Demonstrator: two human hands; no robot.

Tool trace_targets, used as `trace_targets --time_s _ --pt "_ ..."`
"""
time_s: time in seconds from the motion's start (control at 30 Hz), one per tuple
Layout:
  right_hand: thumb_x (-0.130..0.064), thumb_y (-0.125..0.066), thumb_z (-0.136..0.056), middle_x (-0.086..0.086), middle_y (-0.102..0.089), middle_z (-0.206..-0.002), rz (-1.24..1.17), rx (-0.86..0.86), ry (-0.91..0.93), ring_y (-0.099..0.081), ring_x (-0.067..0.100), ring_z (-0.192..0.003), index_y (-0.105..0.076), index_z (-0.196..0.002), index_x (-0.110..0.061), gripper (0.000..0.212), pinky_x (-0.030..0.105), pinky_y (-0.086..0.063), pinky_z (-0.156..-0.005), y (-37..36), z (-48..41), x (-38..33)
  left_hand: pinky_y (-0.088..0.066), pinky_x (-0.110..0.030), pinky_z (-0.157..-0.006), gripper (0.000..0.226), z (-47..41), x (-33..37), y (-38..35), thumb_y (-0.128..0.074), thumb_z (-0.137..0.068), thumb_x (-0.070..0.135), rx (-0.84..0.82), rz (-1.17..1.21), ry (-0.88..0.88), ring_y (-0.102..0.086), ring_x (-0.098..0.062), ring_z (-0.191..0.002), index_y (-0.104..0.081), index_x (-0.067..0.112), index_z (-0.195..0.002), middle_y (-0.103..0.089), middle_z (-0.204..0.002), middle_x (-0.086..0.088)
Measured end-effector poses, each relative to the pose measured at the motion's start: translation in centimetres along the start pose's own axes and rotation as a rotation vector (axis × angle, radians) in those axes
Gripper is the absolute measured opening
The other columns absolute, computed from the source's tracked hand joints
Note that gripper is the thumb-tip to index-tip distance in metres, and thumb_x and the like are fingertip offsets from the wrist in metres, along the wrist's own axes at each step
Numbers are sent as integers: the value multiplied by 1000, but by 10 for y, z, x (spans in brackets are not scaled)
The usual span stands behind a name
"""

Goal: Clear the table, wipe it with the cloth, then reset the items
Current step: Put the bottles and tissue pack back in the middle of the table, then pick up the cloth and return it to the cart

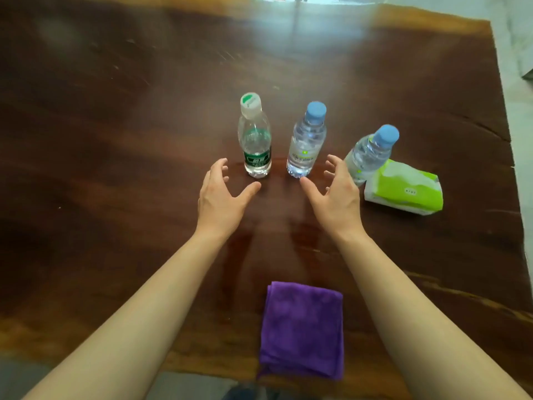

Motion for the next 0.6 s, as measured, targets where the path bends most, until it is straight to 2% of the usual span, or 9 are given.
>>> trace_targets --time_s 0.1,0.17,0.33,0.6 --pt "-29 -72 -90 6 -62 -131 10 8 -32 -62 19 -114 -54 -135 -10 52 47 -52 -98 5 44 16 -51 -42 -98 58 44 -25 2 -74 -87 40 -53 -17 -2 -63 -14 -107 -54 17 -136 -62 -128 -2" --pt "-27 -71 -91 7 -63 -128 24 16 -65 -62 19 -111 -56 -132 -10 47 47 -51 -97 8 77 28 -51 -41 -98 50 76 -41 1 -71 -90 39 -106 -35 -7 -63 -13 -102 -57 18 -133 -65 -124 -1" --pt "-28 -69 -93 6 -63 -126 46 38 -127 -62 16 -108 -57 -130 -13 42 43 -53 -98 14 150 59 -51 -43 -98 45 132 -68 -5 -69 -92 38 -210 -71 -35 -66 -14 -100 -60 18 -131 -67 -121 0" --pt "-32 -67 -95 2 -65 -123 78 61 -217 -63 13 -103 -57 -129 -18 39 36 -58 -91 28 218 91 -54 -42 -91 43 181 -81 -16 -69 -92 39 -264 -86 -19 -66 -17 -93 -62 15 -127 -69 -109 -1"
Point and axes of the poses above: each hand's wrist, its own z-axis away from the middle knuckle, its own y-axis out of the back of the hand, x = y × z, the point moved 1 cm from there along -z, towards the middle knuckle
